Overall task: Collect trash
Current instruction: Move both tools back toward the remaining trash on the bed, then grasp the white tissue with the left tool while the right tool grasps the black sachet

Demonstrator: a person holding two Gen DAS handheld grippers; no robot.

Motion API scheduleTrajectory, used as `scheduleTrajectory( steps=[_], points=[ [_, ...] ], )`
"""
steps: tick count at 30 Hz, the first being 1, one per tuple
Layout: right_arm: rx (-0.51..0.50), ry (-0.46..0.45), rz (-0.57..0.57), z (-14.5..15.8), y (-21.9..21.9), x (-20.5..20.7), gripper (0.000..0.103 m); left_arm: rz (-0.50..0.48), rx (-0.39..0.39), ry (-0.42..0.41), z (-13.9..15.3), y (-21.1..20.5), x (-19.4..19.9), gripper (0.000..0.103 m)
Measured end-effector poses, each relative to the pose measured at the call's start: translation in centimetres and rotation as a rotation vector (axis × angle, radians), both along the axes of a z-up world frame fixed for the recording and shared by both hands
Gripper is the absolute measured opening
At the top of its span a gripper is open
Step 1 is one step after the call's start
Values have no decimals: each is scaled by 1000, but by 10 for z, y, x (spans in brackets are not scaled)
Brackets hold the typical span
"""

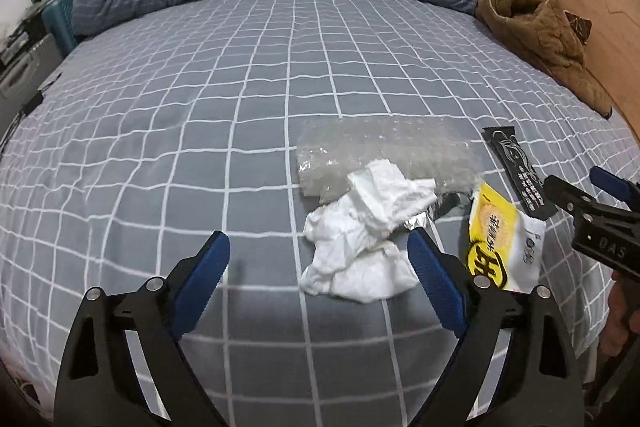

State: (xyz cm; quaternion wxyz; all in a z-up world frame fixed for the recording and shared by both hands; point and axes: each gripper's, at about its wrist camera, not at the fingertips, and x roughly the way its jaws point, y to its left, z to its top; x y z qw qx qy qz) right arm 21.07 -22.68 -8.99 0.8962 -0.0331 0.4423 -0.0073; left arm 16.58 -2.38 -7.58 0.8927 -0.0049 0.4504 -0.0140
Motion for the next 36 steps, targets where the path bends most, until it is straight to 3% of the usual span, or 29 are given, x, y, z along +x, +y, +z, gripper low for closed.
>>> scheduleTrajectory(
  steps=[3,10,14,17,23,36],
  points=[
    [8,22,-1,-11,0,13,86,1,-5,1,-3,-1,7,85],
    [23,62,-18,-29,-1,27,81,-12,3,21,-13,-5,15,53],
    [37,93,-21,-39,-3,33,68,-22,-3,39,-18,-8,18,29],
    [36,98,-11,-42,-3,35,63,-32,-9,48,-22,-12,19,19],
    [47,92,-7,-43,-2,36,56,-29,-19,49,-24,-13,15,13],
    [45,56,-21,-22,-1,23,52,-8,-36,34,-8,-1,4,12]
  ],
)
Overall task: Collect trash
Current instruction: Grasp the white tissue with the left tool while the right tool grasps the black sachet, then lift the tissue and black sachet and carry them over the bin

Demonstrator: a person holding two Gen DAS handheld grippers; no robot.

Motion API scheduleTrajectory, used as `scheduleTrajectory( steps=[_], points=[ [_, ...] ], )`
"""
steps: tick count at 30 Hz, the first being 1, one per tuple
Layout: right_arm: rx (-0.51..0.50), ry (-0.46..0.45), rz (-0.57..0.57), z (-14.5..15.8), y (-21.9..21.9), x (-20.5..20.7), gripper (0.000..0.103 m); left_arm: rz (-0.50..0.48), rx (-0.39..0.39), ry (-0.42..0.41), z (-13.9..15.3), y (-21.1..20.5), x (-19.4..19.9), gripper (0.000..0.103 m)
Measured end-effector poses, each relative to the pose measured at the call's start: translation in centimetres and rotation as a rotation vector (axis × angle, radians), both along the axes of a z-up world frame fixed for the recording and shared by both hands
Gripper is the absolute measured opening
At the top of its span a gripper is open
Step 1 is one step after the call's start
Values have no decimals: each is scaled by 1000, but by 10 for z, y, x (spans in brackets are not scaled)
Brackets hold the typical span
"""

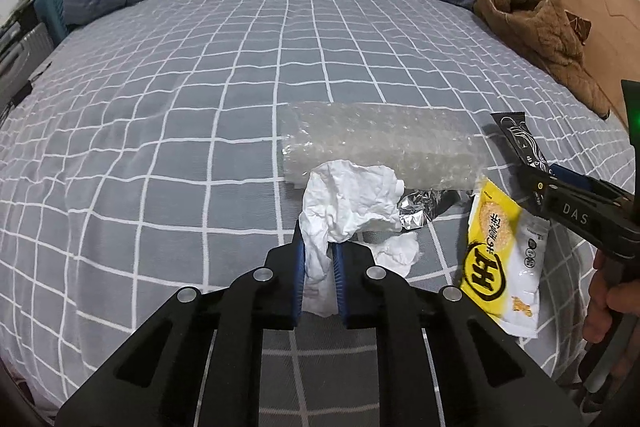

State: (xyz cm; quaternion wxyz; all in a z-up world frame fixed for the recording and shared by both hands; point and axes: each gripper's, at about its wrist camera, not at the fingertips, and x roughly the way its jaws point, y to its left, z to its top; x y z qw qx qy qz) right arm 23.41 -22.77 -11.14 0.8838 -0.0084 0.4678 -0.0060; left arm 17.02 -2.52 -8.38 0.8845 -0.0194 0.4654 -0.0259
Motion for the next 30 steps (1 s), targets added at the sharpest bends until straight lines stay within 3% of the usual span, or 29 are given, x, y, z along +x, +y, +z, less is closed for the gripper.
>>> scheduleTrajectory(
  steps=[14,24,30],
  points=[
    [-2,-27,6,36,7,-32,46,22,-13,-19,31,11,-29,12],
    [29,-12,7,41,0,-44,20,13,-17,-19,39,5,-41,12],
    [32,-15,6,47,0,-59,16,11,-15,-23,46,1,-51,12]
  ],
)
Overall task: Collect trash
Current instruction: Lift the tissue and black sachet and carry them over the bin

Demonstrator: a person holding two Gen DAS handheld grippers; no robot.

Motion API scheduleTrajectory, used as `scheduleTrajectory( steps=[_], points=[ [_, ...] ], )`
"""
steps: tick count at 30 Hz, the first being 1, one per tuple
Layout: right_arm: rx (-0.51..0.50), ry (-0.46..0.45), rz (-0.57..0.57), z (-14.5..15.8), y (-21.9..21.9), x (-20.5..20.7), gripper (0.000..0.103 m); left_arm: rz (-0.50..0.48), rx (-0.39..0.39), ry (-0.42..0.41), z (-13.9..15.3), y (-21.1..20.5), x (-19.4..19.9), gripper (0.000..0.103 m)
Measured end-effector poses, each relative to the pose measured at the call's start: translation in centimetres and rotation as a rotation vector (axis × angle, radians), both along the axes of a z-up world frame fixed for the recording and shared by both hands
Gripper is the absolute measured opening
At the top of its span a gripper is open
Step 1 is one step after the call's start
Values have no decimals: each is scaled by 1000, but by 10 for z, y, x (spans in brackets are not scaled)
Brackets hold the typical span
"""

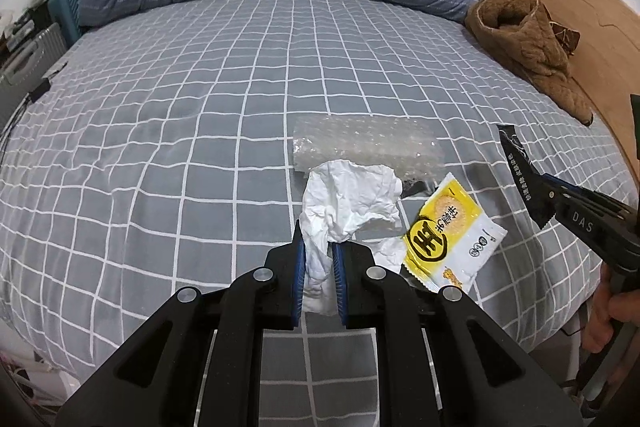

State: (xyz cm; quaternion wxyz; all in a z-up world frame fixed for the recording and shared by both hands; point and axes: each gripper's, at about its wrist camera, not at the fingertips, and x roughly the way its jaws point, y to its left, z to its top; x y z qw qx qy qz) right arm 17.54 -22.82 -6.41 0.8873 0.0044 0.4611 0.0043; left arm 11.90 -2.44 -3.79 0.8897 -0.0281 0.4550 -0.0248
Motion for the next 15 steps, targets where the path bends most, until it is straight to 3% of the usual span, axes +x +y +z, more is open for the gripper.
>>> scheduleTrajectory(
  steps=[15],
  points=[
    [7,-36,16,39,12,-64,16,-10,-12,-32,37,-1,-45,12]
  ],
)
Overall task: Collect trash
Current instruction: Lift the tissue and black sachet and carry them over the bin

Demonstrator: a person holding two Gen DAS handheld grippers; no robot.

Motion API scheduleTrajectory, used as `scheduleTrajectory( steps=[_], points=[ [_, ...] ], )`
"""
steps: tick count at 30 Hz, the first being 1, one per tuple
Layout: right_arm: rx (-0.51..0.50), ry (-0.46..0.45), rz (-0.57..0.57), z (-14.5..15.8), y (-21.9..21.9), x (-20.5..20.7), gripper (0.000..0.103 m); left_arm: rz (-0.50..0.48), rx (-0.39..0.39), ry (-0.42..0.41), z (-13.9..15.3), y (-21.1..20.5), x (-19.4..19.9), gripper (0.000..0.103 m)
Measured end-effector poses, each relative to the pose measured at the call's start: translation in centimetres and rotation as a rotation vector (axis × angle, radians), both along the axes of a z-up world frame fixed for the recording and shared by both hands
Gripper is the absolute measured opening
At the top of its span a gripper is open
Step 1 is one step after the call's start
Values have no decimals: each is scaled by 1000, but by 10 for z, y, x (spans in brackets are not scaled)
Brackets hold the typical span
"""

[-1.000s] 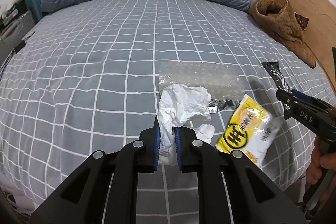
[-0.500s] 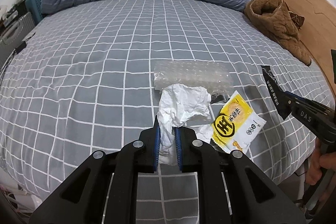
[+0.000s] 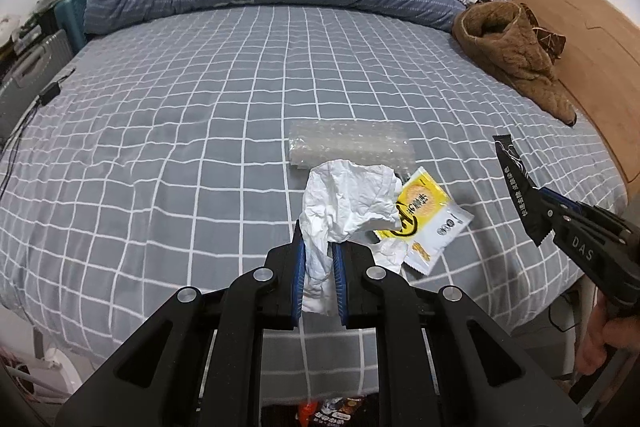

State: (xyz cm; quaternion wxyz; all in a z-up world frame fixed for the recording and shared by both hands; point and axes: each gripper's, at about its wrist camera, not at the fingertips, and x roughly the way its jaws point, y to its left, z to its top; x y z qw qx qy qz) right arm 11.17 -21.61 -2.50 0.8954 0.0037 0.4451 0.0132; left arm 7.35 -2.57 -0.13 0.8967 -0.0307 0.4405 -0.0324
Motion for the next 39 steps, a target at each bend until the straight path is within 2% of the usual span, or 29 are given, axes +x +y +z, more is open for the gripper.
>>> scheduleTrajectory(
  steps=[11,19,32,39],
  points=[
    [-14,-40,24,35,17,-55,16,8,-3,-29,24,1,-43,12],
    [-17,-53,40,48,31,-90,16,-2,-7,-48,37,3,-76,12],
    [-33,-51,84,44,55,-141,16,1,-8,-49,36,7,-120,13],
    [-28,-36,90,35,59,-165,16,-4,-13,-26,21,4,-146,13]
  ],
)
